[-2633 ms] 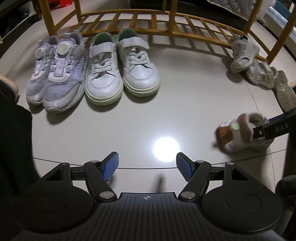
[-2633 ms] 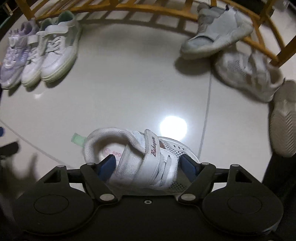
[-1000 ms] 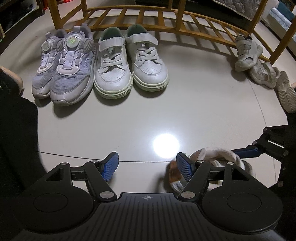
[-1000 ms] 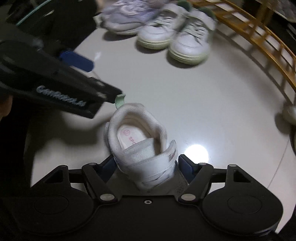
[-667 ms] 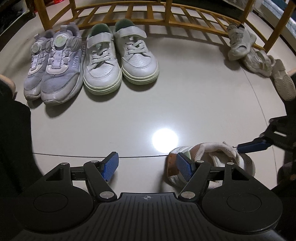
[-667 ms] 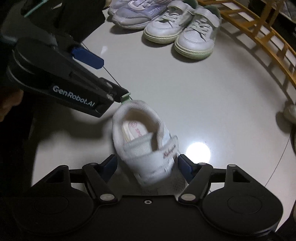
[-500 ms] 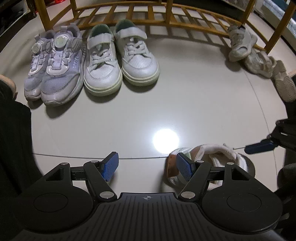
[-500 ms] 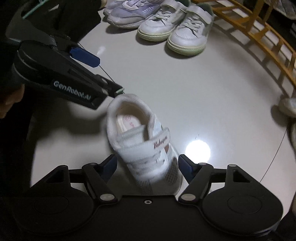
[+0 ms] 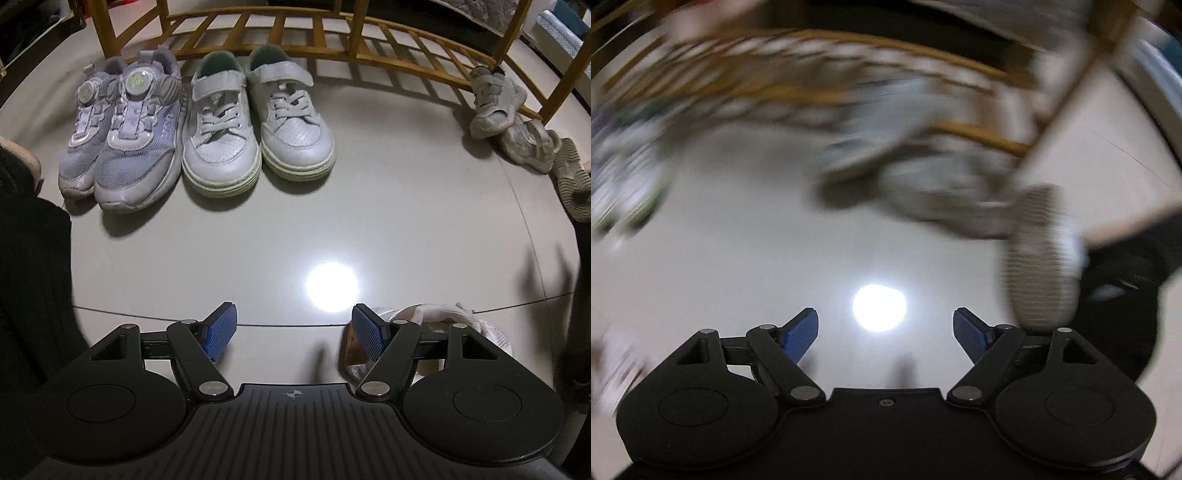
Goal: Organize scattered shoes
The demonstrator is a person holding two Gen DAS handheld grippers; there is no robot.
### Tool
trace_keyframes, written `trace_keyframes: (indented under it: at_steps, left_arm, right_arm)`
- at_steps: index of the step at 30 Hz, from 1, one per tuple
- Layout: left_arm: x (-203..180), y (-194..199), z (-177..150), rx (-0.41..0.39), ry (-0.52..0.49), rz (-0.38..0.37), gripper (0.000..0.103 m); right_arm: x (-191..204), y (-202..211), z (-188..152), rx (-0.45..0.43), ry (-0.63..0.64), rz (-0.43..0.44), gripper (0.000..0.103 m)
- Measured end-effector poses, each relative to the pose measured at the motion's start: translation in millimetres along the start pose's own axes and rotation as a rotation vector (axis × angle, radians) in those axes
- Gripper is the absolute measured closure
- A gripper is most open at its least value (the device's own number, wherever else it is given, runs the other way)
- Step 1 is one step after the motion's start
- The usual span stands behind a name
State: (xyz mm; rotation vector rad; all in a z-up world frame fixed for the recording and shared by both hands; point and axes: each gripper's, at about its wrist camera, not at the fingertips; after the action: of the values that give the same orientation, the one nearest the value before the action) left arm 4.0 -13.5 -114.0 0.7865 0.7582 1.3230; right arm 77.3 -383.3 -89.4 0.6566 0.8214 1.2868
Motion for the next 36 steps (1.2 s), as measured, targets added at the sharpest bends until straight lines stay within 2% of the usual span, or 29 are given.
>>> trace_keyframes:
  at_steps: [3,7,12,16,22,26,30,33,36]
  left_arm:
    - [0.3,-3.6,-0.8,0.009,0.001,0.006,0.033]
    - [-0.6,-7.4,-0.6,0.019,-0.004,0.014,0.033]
    - [-0.1,-10.2,0.7,0.024,-0.001,0.016,0.033]
    - [2.3,-10.8,0.4,0.027,-0.005,0.015,0.033]
    - [9.1,-14.3,1.6,0.035,0.010,0.021,0.033]
    - [7.4,-17.9,1.2,0.044,0.003,0.016,0.033]
    - [7.4,-20.3,0.7,0.054,-0.007,0.023,0.033]
    - [10.9,-20.4,2.4,0.052,0.005,0.025,0.033]
    - [12.6,-20.7,3.9,0.050,0.016,0.027,0.033]
  right_arm:
    - [-44.0,-10.1,12.4,-0.021,-0.121,-0.079,0.020]
    - [-71.6,-18.5,15.8,-0.011,-0.200,-0.096,0.020]
    - [-58.5,-20.0,25.2,-0.077,-0.217,0.014,0.020]
    - [-50.9,-38.9,36.5,-0.103,-0.317,0.033,0.024]
    - [-28.2,-60.7,54.1,-0.108,-0.160,0.077,0.030]
    - [-21.1,-80.1,61.6,-0.097,-0.127,0.103,0.031]
    - [-21.9,-99.1,62.1,-0.039,-0.142,0.111,0.046]
    - [-17.3,-97.3,59.0,-0.020,-0.131,0.124,0.052]
    - [-18.8,-88.7,55.6,0.004,-0.146,0.145,0.067]
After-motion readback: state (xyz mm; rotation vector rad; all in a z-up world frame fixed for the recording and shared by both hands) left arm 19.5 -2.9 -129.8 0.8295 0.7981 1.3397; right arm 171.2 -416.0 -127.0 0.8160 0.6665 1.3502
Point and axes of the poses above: each gripper's, at about its wrist camera, not at the fingertips, and y roughly against the way its jaws point, x to its left, z to its top, and after that the axes turned 9 degrees about -x, right-handed
